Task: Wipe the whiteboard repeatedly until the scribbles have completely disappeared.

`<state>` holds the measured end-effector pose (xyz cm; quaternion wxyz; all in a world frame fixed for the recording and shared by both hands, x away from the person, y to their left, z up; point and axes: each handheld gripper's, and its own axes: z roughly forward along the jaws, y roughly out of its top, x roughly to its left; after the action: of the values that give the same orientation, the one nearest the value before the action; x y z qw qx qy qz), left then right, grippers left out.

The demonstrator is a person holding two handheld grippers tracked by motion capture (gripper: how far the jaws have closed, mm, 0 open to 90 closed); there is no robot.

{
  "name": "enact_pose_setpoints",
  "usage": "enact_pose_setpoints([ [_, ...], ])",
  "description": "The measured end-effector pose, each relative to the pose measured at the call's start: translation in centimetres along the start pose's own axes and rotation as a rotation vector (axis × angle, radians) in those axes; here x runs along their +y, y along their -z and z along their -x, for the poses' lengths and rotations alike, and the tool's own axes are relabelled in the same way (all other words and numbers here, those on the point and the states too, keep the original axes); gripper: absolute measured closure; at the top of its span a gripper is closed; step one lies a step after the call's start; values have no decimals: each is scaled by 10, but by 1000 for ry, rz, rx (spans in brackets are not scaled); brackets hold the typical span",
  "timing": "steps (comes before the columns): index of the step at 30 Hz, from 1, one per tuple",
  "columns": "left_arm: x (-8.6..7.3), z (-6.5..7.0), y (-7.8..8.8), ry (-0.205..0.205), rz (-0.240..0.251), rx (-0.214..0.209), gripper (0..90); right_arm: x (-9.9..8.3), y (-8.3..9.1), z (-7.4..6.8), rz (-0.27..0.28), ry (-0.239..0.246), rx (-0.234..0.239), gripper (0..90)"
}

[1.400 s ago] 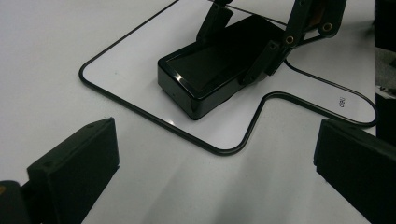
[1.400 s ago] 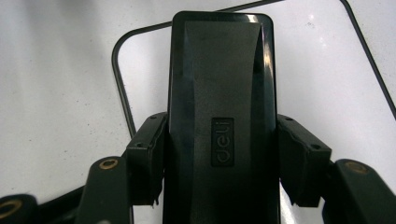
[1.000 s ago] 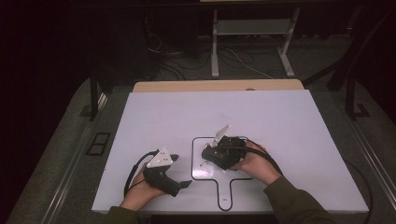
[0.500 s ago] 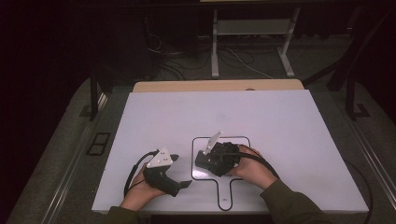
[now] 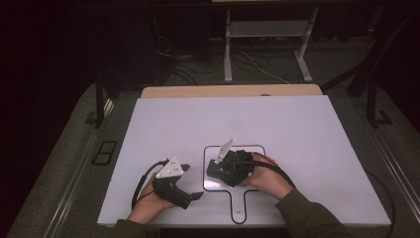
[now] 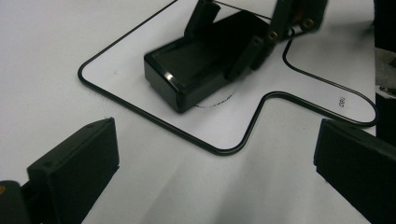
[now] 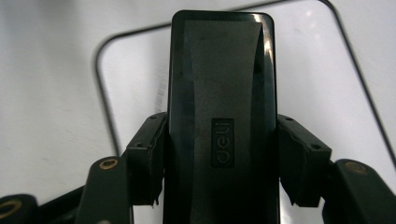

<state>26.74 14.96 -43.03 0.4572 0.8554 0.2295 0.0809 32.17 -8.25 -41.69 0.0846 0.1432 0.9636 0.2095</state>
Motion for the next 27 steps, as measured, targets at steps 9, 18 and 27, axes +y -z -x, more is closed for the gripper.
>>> enact_pose_setpoints([
  [9,0,-1,1,2,-3,1,0,-3,1,16,-19,-45,-68,389],
  [18,0,-1,1,-3,-1,2,0,2,-1,0,-8,3,-16,389],
  [27,0,-1,1,-1,-2,1,0,2,-1,8,-16,-27,-53,389],
])
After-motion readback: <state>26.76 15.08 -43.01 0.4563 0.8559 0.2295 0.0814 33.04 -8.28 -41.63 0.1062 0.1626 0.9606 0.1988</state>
